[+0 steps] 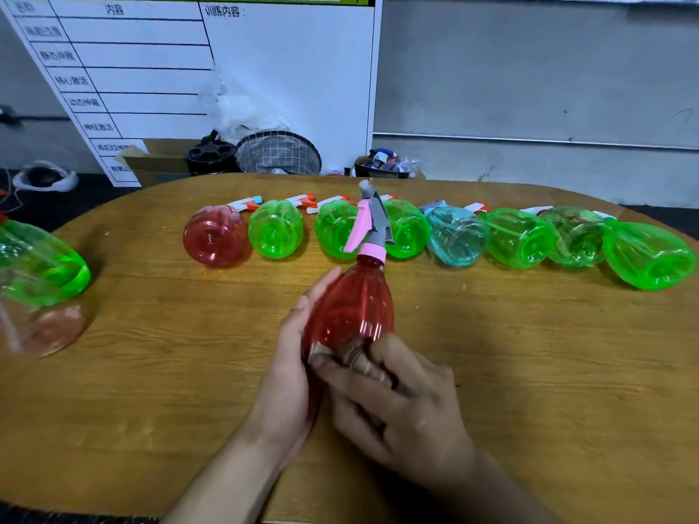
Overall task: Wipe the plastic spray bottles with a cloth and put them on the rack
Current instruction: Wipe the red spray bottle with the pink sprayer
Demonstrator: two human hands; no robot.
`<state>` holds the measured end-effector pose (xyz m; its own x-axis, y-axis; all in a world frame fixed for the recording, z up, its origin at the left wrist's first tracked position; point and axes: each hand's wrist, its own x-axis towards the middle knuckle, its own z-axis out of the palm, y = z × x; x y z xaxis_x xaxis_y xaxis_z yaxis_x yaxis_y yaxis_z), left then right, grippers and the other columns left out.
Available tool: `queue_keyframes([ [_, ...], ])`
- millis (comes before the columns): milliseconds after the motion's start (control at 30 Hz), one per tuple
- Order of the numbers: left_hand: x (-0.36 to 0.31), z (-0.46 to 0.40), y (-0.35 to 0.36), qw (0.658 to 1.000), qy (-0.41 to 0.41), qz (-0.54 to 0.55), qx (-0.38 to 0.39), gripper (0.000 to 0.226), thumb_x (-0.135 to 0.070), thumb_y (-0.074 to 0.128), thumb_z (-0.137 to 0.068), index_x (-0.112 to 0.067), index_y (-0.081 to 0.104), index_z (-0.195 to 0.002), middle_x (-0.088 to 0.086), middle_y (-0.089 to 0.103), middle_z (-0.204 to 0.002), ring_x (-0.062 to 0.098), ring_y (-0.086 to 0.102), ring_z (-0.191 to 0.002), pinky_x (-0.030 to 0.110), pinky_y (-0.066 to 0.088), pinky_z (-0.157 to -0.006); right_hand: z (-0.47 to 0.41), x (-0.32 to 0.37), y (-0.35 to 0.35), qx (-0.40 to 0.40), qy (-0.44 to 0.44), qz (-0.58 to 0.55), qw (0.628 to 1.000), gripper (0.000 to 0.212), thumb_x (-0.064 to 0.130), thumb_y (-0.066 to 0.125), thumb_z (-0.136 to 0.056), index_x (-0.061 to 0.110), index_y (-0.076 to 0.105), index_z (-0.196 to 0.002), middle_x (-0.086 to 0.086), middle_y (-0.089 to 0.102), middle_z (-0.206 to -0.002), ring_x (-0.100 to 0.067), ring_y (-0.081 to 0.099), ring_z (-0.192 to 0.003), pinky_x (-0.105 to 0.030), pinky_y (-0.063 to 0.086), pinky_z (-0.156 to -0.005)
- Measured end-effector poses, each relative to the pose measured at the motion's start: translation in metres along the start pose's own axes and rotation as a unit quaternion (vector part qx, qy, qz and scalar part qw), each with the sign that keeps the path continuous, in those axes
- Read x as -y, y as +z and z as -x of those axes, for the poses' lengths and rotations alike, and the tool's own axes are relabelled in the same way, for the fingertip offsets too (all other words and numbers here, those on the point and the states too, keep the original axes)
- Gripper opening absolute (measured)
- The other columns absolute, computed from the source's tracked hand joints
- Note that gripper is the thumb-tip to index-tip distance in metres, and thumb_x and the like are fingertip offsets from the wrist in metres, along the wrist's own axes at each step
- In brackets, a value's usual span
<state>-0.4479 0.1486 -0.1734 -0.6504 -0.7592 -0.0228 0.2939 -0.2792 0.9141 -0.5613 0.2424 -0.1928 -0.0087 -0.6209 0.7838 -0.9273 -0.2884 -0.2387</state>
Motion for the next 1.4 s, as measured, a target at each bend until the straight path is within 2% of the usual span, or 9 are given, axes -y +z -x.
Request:
queue_keyframes([
  [200,-0.008,0.003,0.001,1.0,0.011,0.001,0.013,0.056,-0.053,0.028,-0.108,-0.03,0.052,-0.153,0.006,0.07,-0.14,0.023,0.066,-0.131,0.03,0.058,-0.101,-0.008,-0.001,-0.005,-0.053,0.072,-0.092,0.992,0.022,0.025,0.067,-0.101,0.021,0.079,-0.12,0.002,0.053,-0.094,-0.004,0.053,-0.074,-0.018,0.048,-0.064],
  [300,-0.009,0.006,0.006,0.999,0.013,-0.025,0.024,0.069,-0.065,0.061,-0.093,-0.034,0.05,-0.154,0.005,0.067,-0.144,0.024,0.066,-0.132,0.036,0.061,-0.093,-0.015,-0.008,-0.013,-0.119,0.163,-0.119,0.972,0.024,0.022,0.062,-0.1,0.02,0.074,-0.121,0.004,0.051,-0.096,0.0,0.053,-0.084,-0.014,0.042,-0.076],
  [400,-0.003,0.006,0.009,0.999,0.014,-0.027,0.043,0.076,-0.053,0.083,-0.082,-0.037,0.054,-0.15,0.0,0.068,-0.142,0.022,0.068,-0.128,0.041,0.063,-0.09,-0.021,-0.02,-0.018,-0.183,0.248,-0.156,0.938,0.025,0.02,0.058,-0.102,0.017,0.073,-0.122,-0.006,0.06,-0.1,-0.009,0.059,-0.093,-0.019,0.044,-0.081],
  [500,0.003,0.007,0.01,0.998,0.003,-0.023,0.059,0.057,-0.035,0.064,-0.094,-0.044,0.054,-0.149,-0.009,0.068,-0.142,0.016,0.066,-0.132,0.038,0.061,-0.097,-0.023,-0.026,-0.021,-0.203,0.294,-0.197,0.913,0.025,0.016,0.056,-0.105,0.015,0.074,-0.122,-0.009,0.066,-0.106,-0.018,0.063,-0.1,-0.023,0.046,-0.088],
  [733,0.018,0.008,0.006,0.994,0.023,-0.085,0.061,0.044,-0.047,0.048,-0.101,-0.05,0.061,-0.142,-0.016,0.056,-0.155,0.009,0.052,-0.145,0.042,0.052,-0.113,-0.021,-0.03,-0.019,-0.133,0.304,-0.146,0.932,0.024,0.023,0.059,-0.103,0.024,0.077,-0.12,-0.004,0.063,-0.099,-0.014,0.061,-0.092,-0.016,0.044,-0.08],
  [833,0.02,0.007,0.006,0.994,0.043,-0.1,0.025,0.045,-0.046,0.044,-0.105,-0.041,0.06,-0.147,-0.009,0.06,-0.153,0.014,0.051,-0.146,0.055,0.038,-0.122,-0.016,-0.028,-0.015,-0.083,0.256,-0.09,0.959,0.028,0.028,0.058,-0.103,0.021,0.077,-0.122,0.001,0.052,-0.092,-0.008,0.056,-0.087,-0.012,0.041,-0.076],
  [933,0.018,0.006,0.003,0.997,0.016,-0.079,0.01,0.048,-0.049,0.041,-0.104,-0.042,0.058,-0.148,-0.005,0.064,-0.149,0.018,0.057,-0.142,0.06,0.041,-0.12,-0.012,-0.017,-0.01,-0.057,0.174,-0.064,0.981,0.028,0.03,0.061,-0.101,0.018,0.078,-0.121,0.002,0.05,-0.094,-0.002,0.052,-0.081,-0.012,0.043,-0.073],
  [1167,0.003,0.0,0.002,0.996,0.056,-0.072,-0.023,0.042,-0.037,0.036,-0.112,-0.031,0.056,-0.149,-0.002,0.068,-0.144,0.019,0.062,-0.136,0.05,0.038,-0.123,-0.004,-0.004,-0.002,-0.012,0.012,-0.025,1.0,0.021,0.028,0.071,-0.1,0.022,0.081,-0.117,-0.006,0.059,-0.089,-0.014,0.059,-0.077,-0.03,0.053,-0.06],
  [1400,0.008,0.008,0.008,0.988,0.073,-0.137,0.011,0.042,-0.051,0.049,-0.104,-0.04,0.065,-0.142,-0.007,0.063,-0.149,0.017,0.054,-0.144,0.057,0.04,-0.121,-0.018,-0.02,-0.021,-0.144,0.218,-0.097,0.96,0.029,0.026,0.058,-0.101,0.016,0.075,-0.122,0.0,0.053,-0.093,-0.008,0.054,-0.086,-0.016,0.041,-0.078],
])
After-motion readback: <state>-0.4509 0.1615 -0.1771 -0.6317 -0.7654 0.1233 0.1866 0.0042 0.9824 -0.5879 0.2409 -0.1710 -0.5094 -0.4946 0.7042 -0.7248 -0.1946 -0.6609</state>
